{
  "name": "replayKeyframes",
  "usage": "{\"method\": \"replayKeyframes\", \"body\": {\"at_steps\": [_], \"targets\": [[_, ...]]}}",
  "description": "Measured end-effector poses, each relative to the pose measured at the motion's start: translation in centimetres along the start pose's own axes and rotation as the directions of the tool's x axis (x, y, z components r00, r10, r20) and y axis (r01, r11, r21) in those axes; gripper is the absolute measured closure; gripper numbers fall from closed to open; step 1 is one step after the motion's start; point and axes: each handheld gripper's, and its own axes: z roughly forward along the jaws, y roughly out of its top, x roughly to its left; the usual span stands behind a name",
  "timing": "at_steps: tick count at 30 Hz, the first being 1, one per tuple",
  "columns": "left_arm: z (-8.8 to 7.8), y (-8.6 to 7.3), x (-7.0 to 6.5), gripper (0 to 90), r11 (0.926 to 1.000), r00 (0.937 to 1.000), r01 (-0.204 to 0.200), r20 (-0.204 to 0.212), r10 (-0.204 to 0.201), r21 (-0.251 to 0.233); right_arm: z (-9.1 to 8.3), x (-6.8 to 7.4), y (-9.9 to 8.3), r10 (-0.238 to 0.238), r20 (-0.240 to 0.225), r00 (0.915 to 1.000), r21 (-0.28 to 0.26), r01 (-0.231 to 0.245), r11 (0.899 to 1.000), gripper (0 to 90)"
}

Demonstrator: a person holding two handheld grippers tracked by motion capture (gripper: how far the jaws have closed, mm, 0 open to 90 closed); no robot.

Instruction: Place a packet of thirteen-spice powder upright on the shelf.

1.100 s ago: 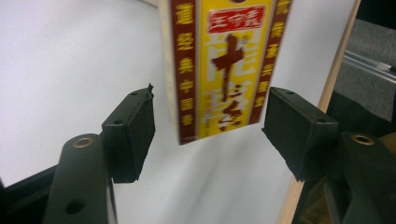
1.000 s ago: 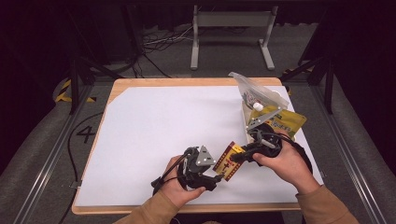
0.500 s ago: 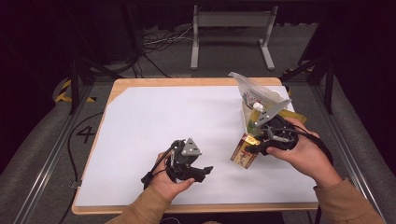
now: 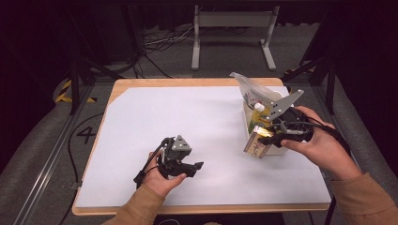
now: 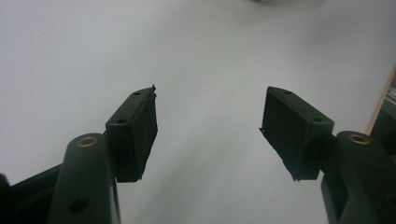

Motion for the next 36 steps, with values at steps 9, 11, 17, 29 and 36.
{"method": "replayKeyframes", "body": {"at_steps": [9, 11, 17, 29, 36], "targets": [[-0.3, -0.3, 0.5, 36.3, 0.9999, 0.9999, 0.015, -0.007, -0.015, -0.004, -1.0, -1.1, -0.2, -0.052, 0.032, 0.9981, 0.013, 0.052, 0.999, 68.4], [-0.4, -0.3, 0.6, 36.3, 0.9999, 0.9998, 0.015, -0.010, -0.015, -0.004, -1.2, -1.3, -0.3, -0.067, 0.043, 0.9968, 0.015, 0.067, 0.998, 68.5], [-0.4, -0.4, 0.6, 36.4, 0.9998, 0.9998, 0.017, -0.008, -0.017, -0.006, -1.8, -2.0, -0.6, -0.099, 0.084, 0.9915, 0.033, 0.097, 0.995, 68.5], [-0.4, -0.4, 0.7, 36.4, 0.9998, 0.9998, 0.021, -0.006, -0.021, -0.006, -2.0, -2.9, -1.3, -0.152, 0.106, 0.9826, 0.068, 0.146, 0.987, 68.4], [-0.4, -0.4, 0.8, 36.5, 0.9997, 0.9997, 0.023, -0.005, -0.023, -0.006, -1.8, -3.5, -1.9, -0.172, 0.087, 0.9813, 0.078, 0.165, 0.983, 68.4]]}}
